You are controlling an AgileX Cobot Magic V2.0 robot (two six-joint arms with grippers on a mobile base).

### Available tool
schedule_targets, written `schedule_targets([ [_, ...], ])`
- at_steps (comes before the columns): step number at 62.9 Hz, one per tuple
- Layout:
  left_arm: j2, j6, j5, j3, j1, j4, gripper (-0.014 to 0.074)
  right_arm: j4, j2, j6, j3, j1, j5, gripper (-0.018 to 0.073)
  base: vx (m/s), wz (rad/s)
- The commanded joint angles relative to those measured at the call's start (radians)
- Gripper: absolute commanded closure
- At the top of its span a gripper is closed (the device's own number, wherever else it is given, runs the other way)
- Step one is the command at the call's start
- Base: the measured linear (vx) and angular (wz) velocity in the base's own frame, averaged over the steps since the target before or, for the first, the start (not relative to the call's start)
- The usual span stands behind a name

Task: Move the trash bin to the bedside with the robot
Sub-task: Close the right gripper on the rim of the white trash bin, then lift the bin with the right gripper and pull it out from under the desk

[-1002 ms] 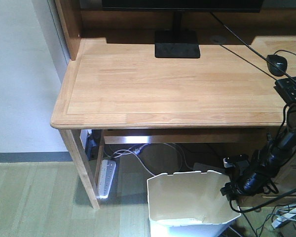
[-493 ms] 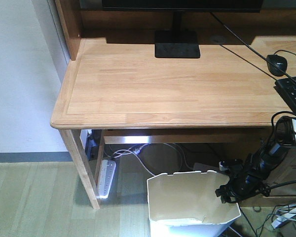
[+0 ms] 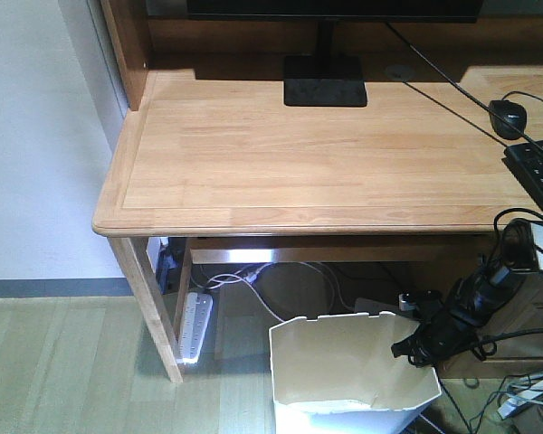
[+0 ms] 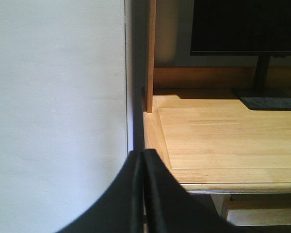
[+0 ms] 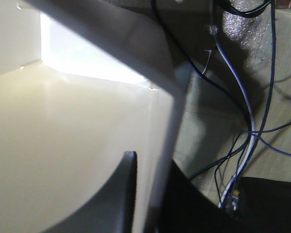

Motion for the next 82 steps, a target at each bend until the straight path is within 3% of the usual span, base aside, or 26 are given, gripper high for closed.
schedule_targets([
  [1, -0.01, -0.009, -0.078, 0.028, -0.003, -0.003, 0.0602, 0.108, -0.054, -0.126, -0.009, -0.001, 0.084, 0.0573, 0.0, 0.0],
  [14, -0.01, -0.009, -0.078, 0.028, -0.003, -0.003, 0.0602, 0.436, -0.061, -0.458, -0.002, -0.004, 0.215, 0.0568, 0.0, 0.0],
  [24, -0.01, -0.009, -0.078, 0.028, -0.003, -0.003, 0.0602, 0.586, -0.116, -0.634, 0.061, -0.004, 0.186, 0.0566, 0.0, -0.01],
  [56, -0.01, -0.009, -0.078, 0.028, -0.003, -0.003, 0.0602, 0.842, -0.415, -0.887, 0.38, -0.005, 0.168, 0.0565, 0.0, 0.0],
  [82, -0.01, -0.009, -0.078, 0.028, -0.003, -0.003, 0.0602, 0.895, -0.675, -0.937, 0.626, -0.005, 0.203, 0.0565, 0.0, 0.0],
])
